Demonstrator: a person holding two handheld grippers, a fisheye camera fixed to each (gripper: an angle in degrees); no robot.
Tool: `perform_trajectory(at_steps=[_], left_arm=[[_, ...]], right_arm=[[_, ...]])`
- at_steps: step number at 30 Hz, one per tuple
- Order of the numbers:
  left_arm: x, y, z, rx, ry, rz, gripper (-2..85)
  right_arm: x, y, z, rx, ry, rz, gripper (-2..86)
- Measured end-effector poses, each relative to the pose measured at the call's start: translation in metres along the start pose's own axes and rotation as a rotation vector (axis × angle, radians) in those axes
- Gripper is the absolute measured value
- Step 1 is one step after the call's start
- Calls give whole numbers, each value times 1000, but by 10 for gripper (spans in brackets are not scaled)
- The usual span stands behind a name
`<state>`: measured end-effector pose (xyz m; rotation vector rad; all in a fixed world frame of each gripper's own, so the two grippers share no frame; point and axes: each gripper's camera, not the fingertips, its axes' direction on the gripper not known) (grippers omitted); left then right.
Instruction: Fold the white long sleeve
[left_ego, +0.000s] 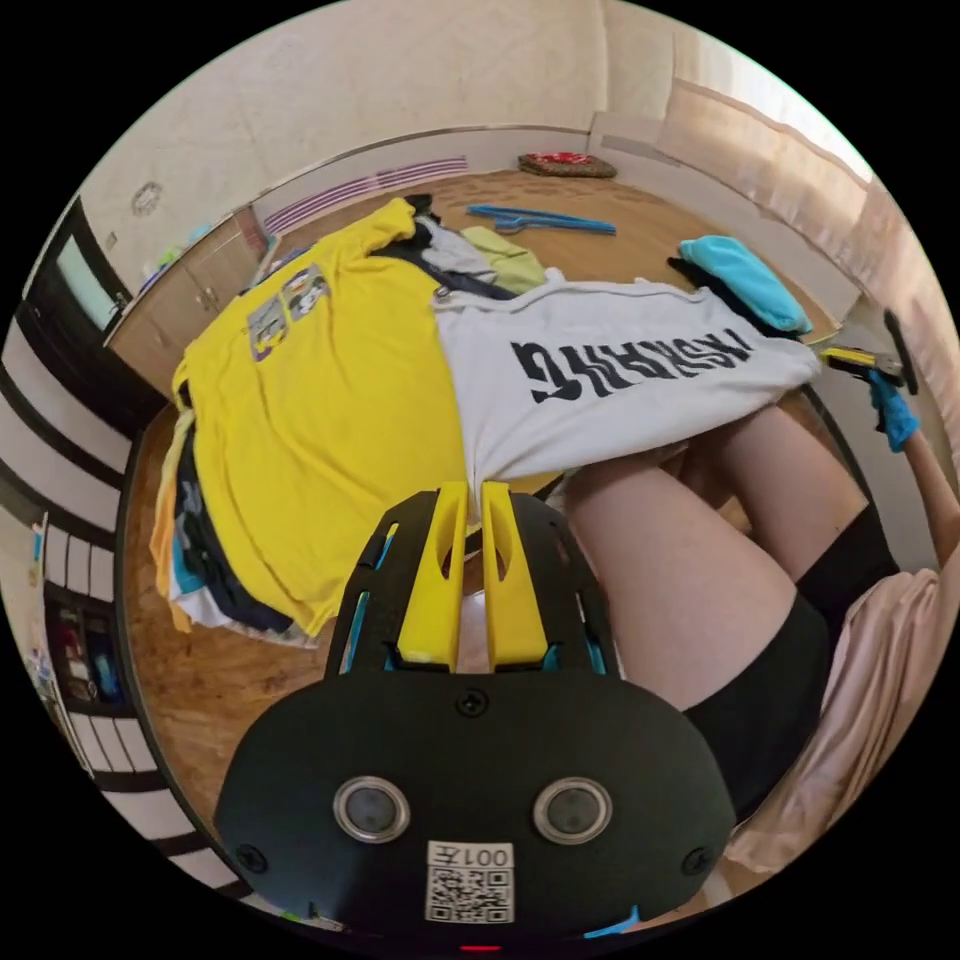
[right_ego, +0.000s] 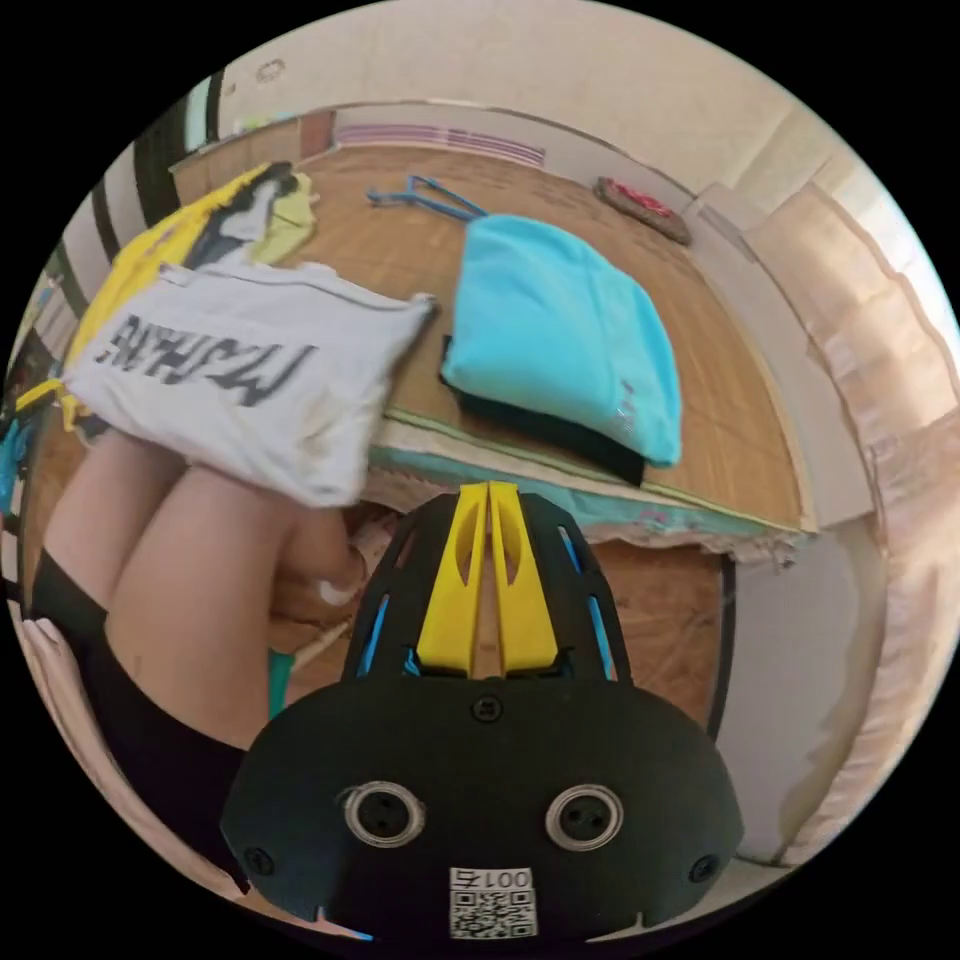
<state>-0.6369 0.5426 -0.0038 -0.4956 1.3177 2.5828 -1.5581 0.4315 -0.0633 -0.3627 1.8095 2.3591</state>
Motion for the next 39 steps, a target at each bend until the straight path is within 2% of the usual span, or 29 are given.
perform_trajectory(at_steps=[1,3,6,11,16,18,21,25,29,31,35,39], left_arm=[[-2,3,3,-12,16,-15,-11],[-3,12,8,-26,108,-29,-10],[4,16,5,-20,77,-6,-10],[5,19,6,-45,74,3,-9],[5,25,1,-42,99,-3,-9],[6,27,-1,-45,104,3,-9],[10,29,-2,-57,97,10,-8],[15,32,0,-76,86,8,-8],[20,36,0,-73,78,-19,-9],[21,40,-3,-51,72,-29,-9],[27,49,-25,28,24,-37,-10],[43,60,-64,146,-28,12,-11]], right_arm=[[4,4,3,-15,-27,7,5],[10,18,7,-19,-209,19,10],[-13,29,6,11,-344,-105,26],[-50,29,31,-38,-478,-221,108],[-70,29,59,-81,-576,-276,119],[-86,32,54,-97,-582,-370,118],[-102,38,49,-134,-578,-446,113],[-118,44,44,-86,-533,-451,95],[-148,48,54,-96,-424,-450,50],[-163,53,54,-88,-386,-473,37],[-179,66,29,-35,-113,-489,26],[-162,85,-31,90,-73,-410,21]])
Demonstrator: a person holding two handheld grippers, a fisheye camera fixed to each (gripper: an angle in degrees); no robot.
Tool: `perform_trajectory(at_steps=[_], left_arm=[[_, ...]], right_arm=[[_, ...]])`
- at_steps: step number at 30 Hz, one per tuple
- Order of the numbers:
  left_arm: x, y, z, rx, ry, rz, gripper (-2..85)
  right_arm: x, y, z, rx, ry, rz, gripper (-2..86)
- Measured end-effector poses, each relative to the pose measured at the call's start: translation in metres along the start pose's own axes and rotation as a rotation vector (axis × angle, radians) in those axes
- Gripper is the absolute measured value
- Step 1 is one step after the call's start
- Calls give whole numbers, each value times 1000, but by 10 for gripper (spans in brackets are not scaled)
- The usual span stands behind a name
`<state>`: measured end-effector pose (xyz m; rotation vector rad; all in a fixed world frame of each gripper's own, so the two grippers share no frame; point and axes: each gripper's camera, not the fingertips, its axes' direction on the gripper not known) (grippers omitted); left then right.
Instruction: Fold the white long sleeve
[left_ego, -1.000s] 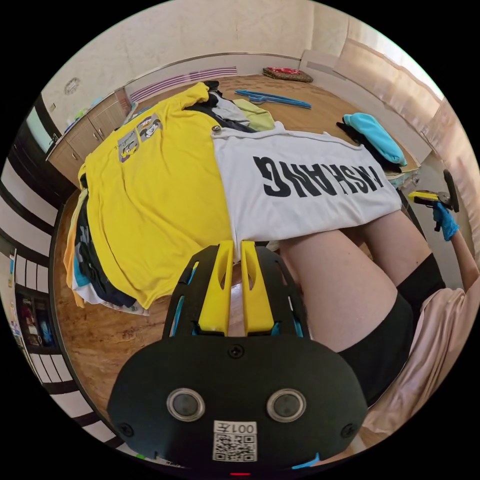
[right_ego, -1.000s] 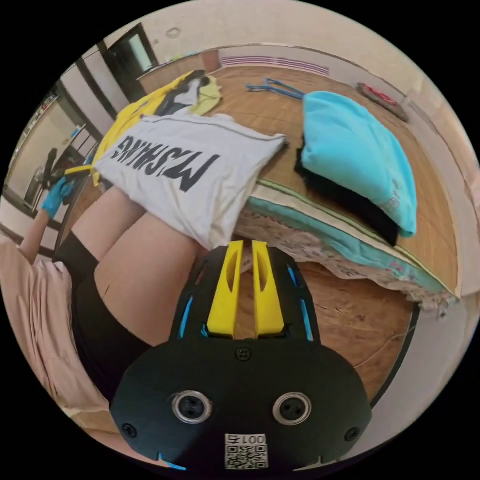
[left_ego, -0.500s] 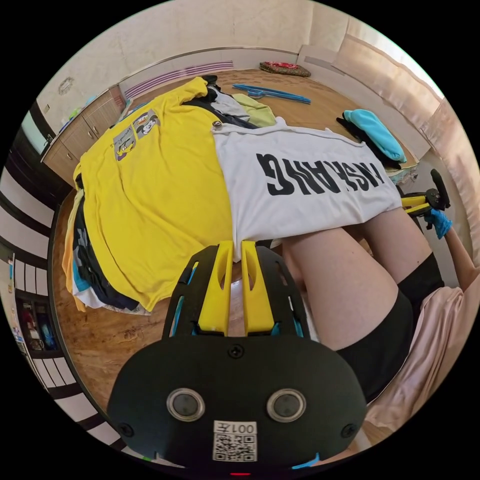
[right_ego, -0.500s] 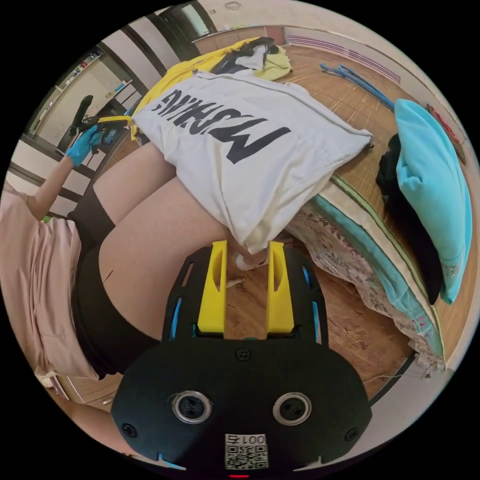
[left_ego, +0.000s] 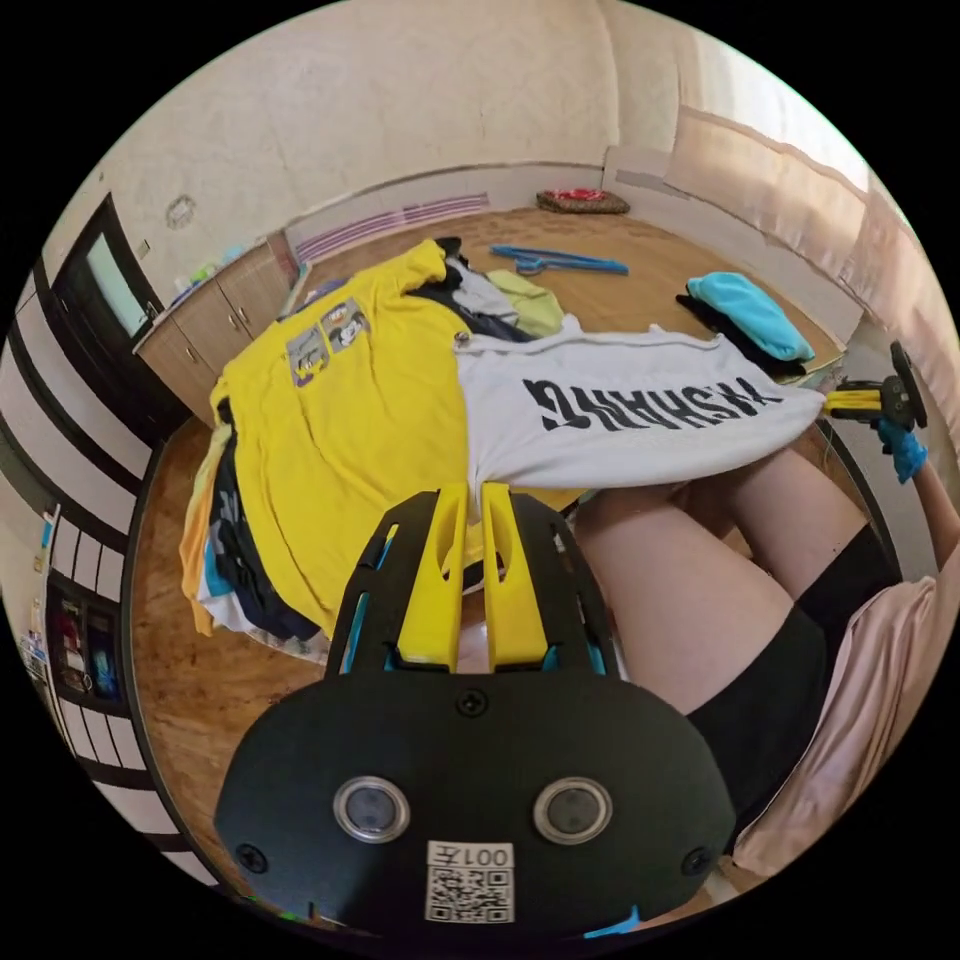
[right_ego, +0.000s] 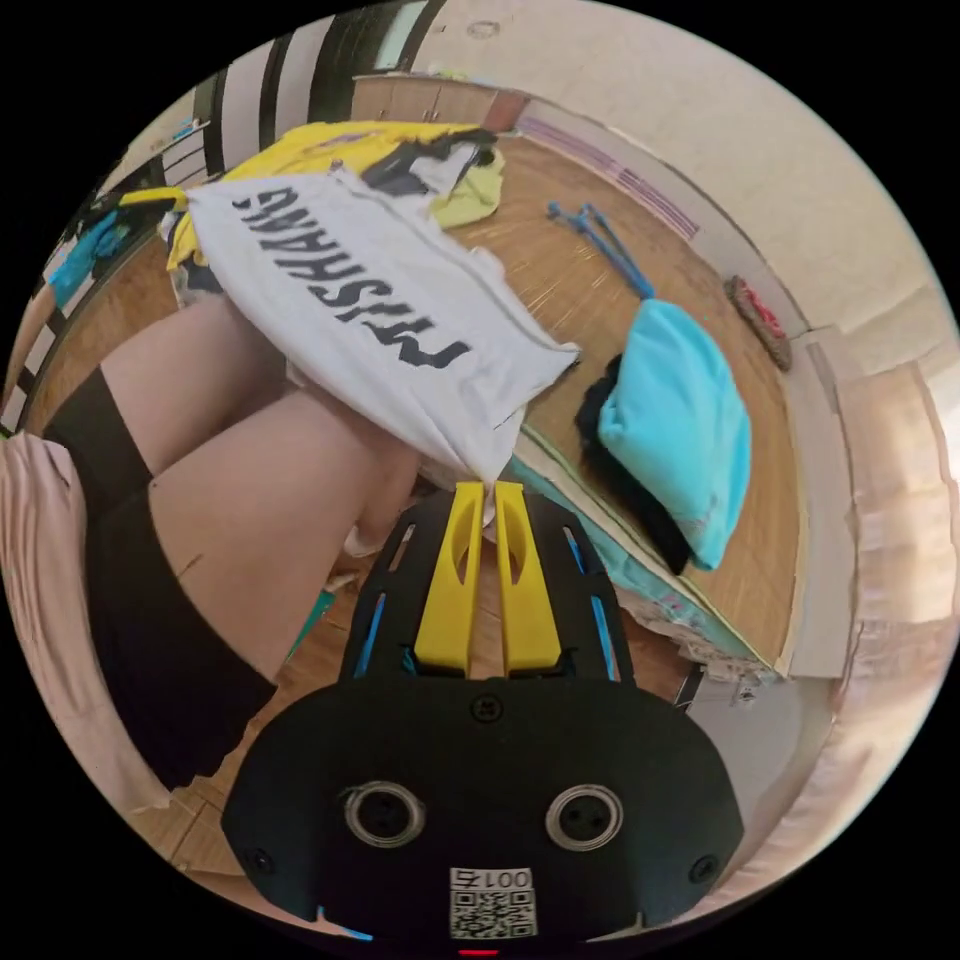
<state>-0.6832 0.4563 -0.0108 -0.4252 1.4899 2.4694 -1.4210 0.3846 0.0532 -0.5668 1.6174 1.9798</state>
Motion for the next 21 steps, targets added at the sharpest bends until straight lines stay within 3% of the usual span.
perform_trajectory(at_steps=[8,13,21], left_arm=[[10,35,21,-148,75,-60,-11],[18,-14,-11,37,-16,4,-10],[4,-186,-38,265,-115,19,-10]], right_arm=[[-31,37,20,-48,-111,105,19],[-24,5,-6,105,31,141,17],[45,-59,-66,358,246,291,15]])
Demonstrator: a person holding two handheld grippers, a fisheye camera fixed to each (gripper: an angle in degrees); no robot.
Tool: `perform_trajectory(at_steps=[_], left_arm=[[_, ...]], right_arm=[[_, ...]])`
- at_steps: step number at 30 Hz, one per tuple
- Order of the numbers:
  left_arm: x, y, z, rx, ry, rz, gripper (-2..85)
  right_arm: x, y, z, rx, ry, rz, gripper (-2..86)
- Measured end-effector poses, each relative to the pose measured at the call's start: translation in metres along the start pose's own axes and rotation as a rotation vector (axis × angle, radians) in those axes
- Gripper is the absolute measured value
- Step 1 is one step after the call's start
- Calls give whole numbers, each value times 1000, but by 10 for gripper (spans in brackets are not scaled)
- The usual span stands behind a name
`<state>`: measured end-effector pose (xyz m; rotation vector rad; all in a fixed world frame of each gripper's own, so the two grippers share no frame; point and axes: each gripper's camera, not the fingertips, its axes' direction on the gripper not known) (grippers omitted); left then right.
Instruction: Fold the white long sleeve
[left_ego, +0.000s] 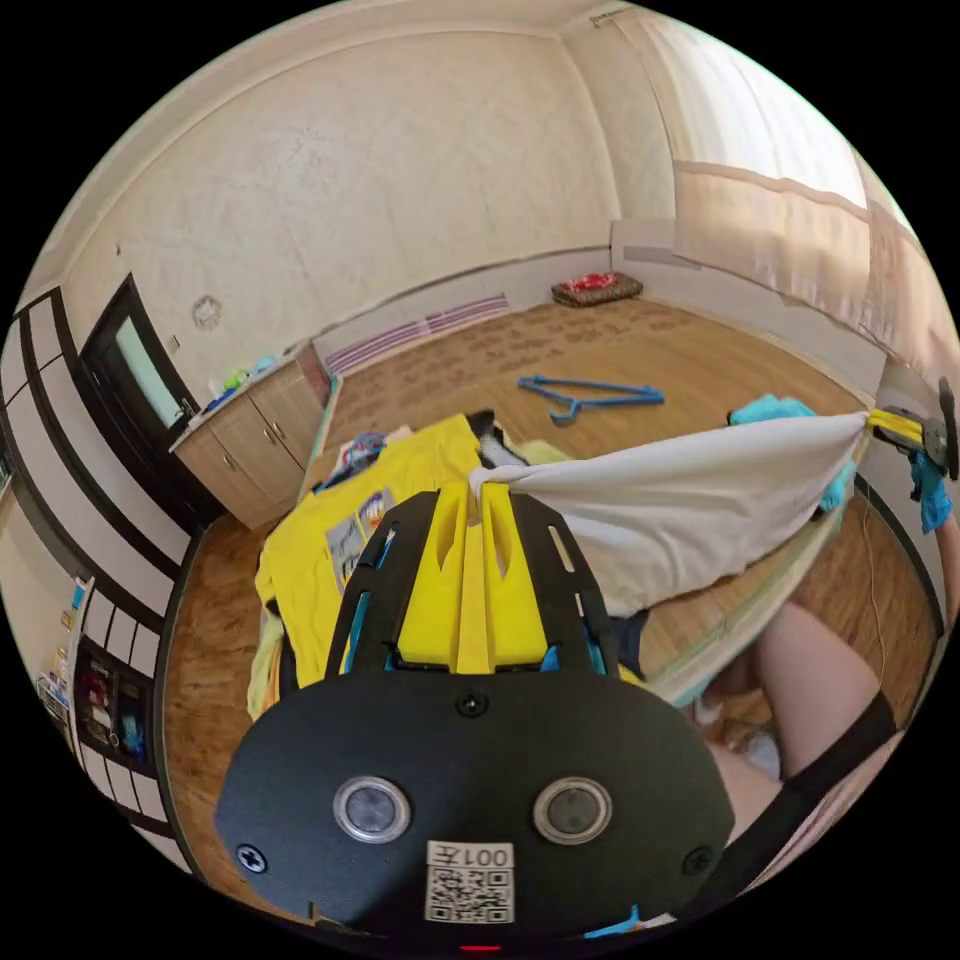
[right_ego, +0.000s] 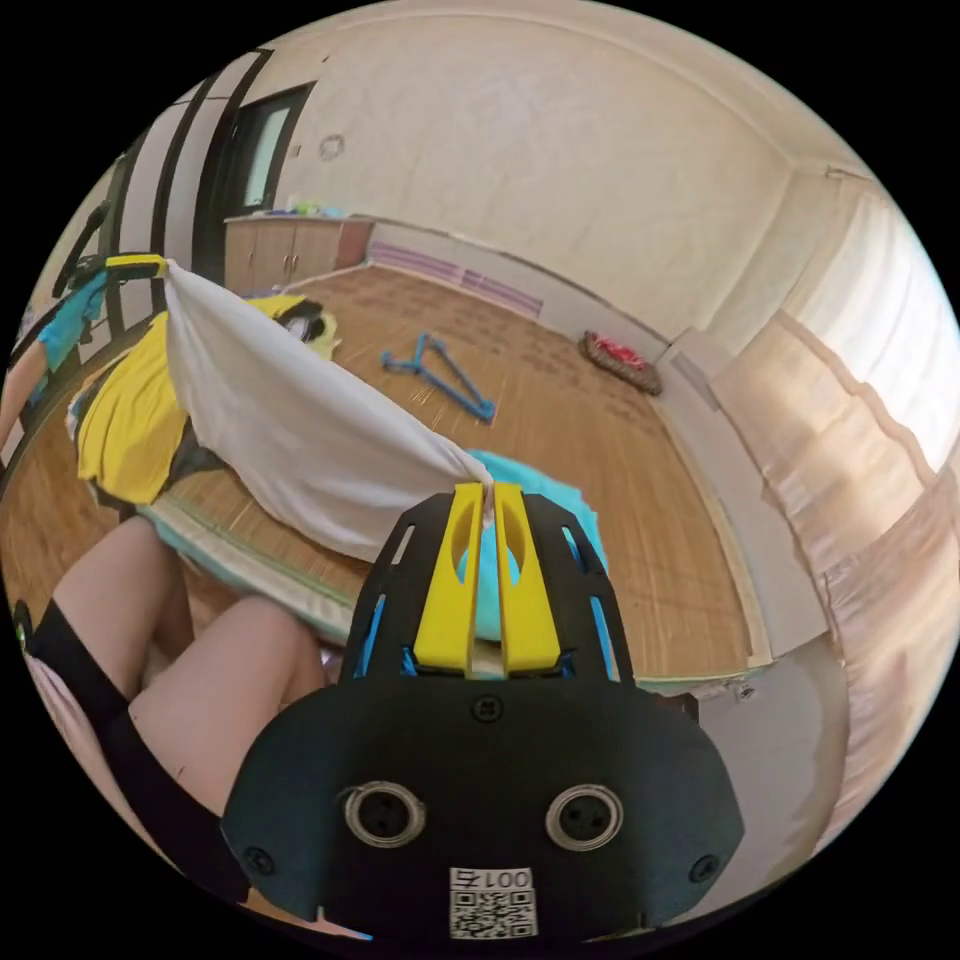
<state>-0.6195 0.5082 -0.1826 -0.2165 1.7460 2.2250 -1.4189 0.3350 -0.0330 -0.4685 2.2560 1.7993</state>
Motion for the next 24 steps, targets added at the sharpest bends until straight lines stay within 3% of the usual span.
perform_trajectory(at_steps=[5,10,20,24], left_arm=[[-5,-54,-14,110,29,-27,-11],[-15,-38,-5,85,98,0,-11],[-7,121,75,-371,113,-16,-10],[-15,147,70,-362,150,-80,-10]], right_arm=[[-3,-7,-58,121,92,-31,15],[-26,24,-102,114,13,-117,15],[-126,130,-62,-356,-470,-160,13],[-126,131,-69,-392,-551,-159,12]])
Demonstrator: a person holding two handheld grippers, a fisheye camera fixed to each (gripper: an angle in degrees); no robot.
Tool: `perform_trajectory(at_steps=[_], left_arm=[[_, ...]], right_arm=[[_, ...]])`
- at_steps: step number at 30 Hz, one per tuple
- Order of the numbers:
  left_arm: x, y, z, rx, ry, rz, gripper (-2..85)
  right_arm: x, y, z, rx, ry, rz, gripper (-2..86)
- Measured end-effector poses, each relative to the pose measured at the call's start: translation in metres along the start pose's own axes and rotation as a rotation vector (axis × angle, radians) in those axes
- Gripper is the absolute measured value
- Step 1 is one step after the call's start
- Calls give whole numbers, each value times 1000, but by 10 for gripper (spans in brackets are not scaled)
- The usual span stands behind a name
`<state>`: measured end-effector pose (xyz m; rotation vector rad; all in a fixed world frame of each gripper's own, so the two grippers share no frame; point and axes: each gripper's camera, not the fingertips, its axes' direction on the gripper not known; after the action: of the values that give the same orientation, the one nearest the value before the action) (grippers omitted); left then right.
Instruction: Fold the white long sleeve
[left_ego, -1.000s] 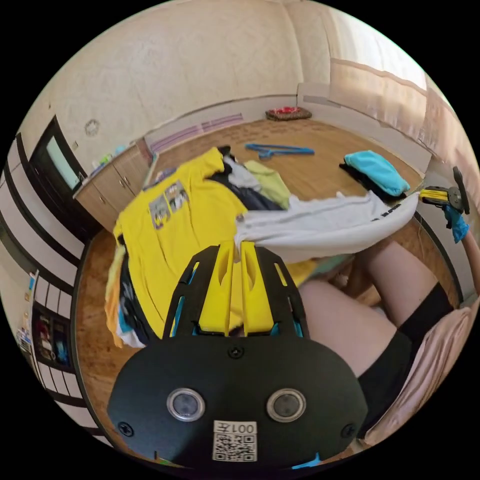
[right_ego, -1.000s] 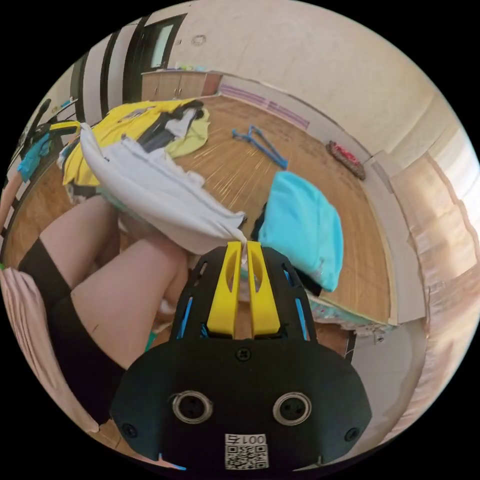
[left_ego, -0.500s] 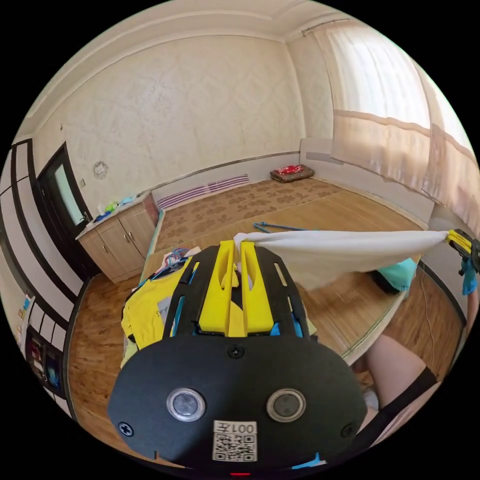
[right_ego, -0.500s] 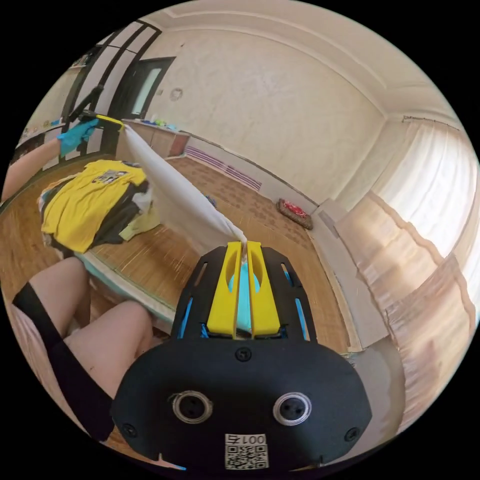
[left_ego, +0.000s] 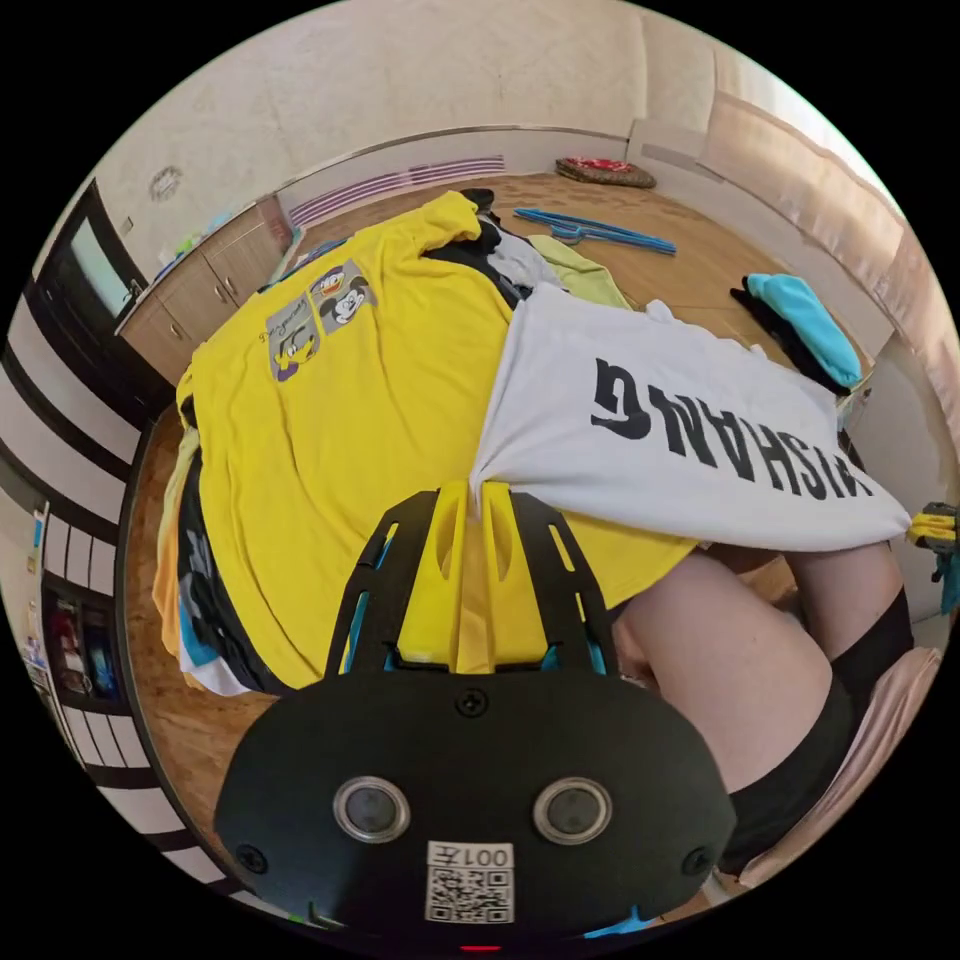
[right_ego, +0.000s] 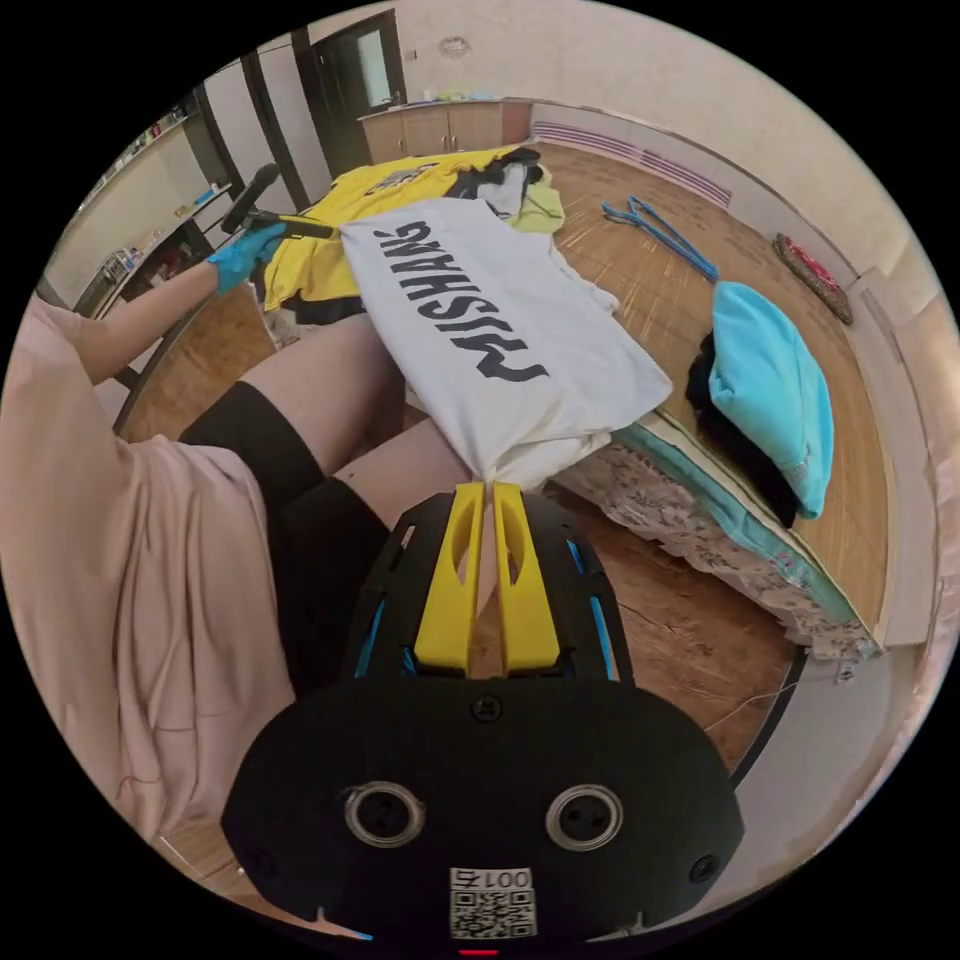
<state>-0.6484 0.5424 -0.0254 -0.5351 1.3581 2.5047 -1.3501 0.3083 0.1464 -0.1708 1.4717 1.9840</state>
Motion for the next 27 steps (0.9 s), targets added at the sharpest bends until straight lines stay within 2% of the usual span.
perform_trajectory(at_steps=[4,8,10,16,19,24,27], left_arm=[[-9,1,-2,-20,21,4,-9],[-24,7,7,-95,76,-73,-9],[-22,11,3,-100,20,-72,-10],[20,8,-36,-67,-23,96,10],[56,-2,-57,0,59,217,35],[149,-21,-73,93,409,552,78],[201,-26,-68,95,522,719,92]], right_arm=[[1,3,-5,-28,-108,-4,11],[-4,5,0,-40,-95,-31,12],[-2,5,-3,-29,-91,-36,12],[6,4,-14,3,-73,-82,13],[11,0,-21,12,-63,-118,14],[26,-11,-35,38,-87,-174,13],[37,-18,-42,75,-112,-147,13]])
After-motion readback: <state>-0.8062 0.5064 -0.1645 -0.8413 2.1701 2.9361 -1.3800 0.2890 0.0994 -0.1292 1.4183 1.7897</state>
